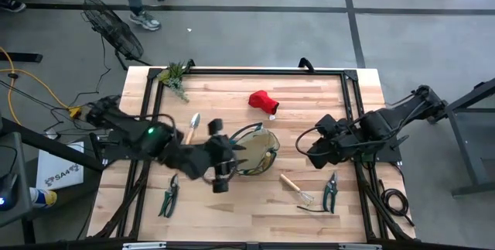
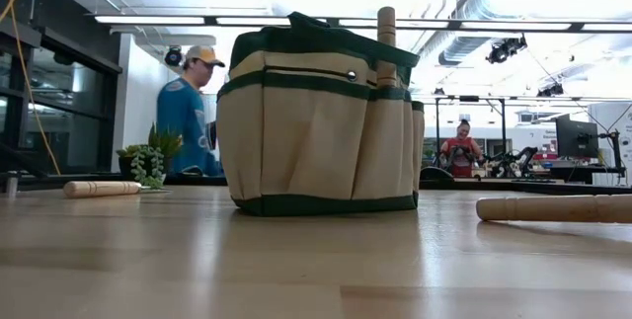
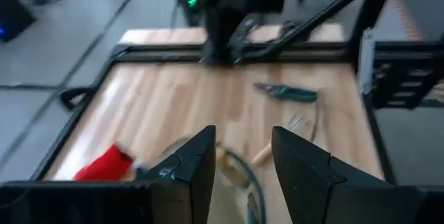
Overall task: Pick & Place Garden tools in Gardening bag
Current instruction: Put the left green shear scissors into the white gardening bag
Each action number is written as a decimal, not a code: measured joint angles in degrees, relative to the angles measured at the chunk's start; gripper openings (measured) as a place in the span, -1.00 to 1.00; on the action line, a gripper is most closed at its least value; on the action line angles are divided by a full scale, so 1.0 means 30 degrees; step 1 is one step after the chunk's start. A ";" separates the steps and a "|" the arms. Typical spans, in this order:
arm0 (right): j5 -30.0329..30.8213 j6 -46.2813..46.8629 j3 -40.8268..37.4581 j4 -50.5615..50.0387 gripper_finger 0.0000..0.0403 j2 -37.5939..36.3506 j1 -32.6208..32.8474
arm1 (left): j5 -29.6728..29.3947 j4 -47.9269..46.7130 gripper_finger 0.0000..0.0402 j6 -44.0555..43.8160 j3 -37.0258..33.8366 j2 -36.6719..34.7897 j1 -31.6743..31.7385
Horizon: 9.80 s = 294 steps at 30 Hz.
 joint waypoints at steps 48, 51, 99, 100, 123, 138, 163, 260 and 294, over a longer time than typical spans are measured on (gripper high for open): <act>0.0085 -0.4773 0.0000 -0.3848 -0.99 -0.4123 0.0000 | -0.1805 0.2170 -0.33 -2.1876 -1.4775 -0.6232 -0.3283; 0.0100 -0.4910 0.0000 -0.3848 -0.99 -0.4128 0.0001 | 0.0536 -0.0521 -0.33 -2.6022 -1.4775 -0.6018 -0.4303; 0.0202 -0.4911 0.0000 -0.3505 -0.99 -0.4121 0.0003 | 1.6835 -0.0906 -0.33 -3.7087 -1.4761 0.2183 -0.6664; 0.0202 -0.4911 0.0000 -0.3493 -0.99 -0.4121 0.0005 | 1.6881 -0.0896 -0.33 -3.7068 -1.4761 0.2297 -0.6666; 0.0143 -0.4904 0.0000 -0.3243 -0.99 -0.4106 0.0000 | 1.6971 0.0225 -0.33 -3.7003 -1.4847 0.3290 -0.7161; 0.0136 -0.4904 0.0000 -0.3236 -0.99 -0.4106 0.0002 | 1.6843 0.1702 -0.40 -3.7442 -1.6065 0.3253 -0.7161; 0.0093 -0.5409 0.0000 -0.3100 -0.99 -0.4104 0.0002 | 1.5280 -0.3178 -0.82 -3.0160 -1.4041 0.3246 -0.7154; 0.6240 -1.0513 -0.0007 -0.3017 -0.67 -0.4427 0.4262 | 1.7591 3.1753 -0.82 -1.4675 -0.3235 0.9209 1.0613; 1.5226 -3.0306 0.0000 -0.1005 -0.17 -0.4281 0.4255 | 1.5417 3.2501 -0.82 -1.8935 -0.3235 0.9177 1.1475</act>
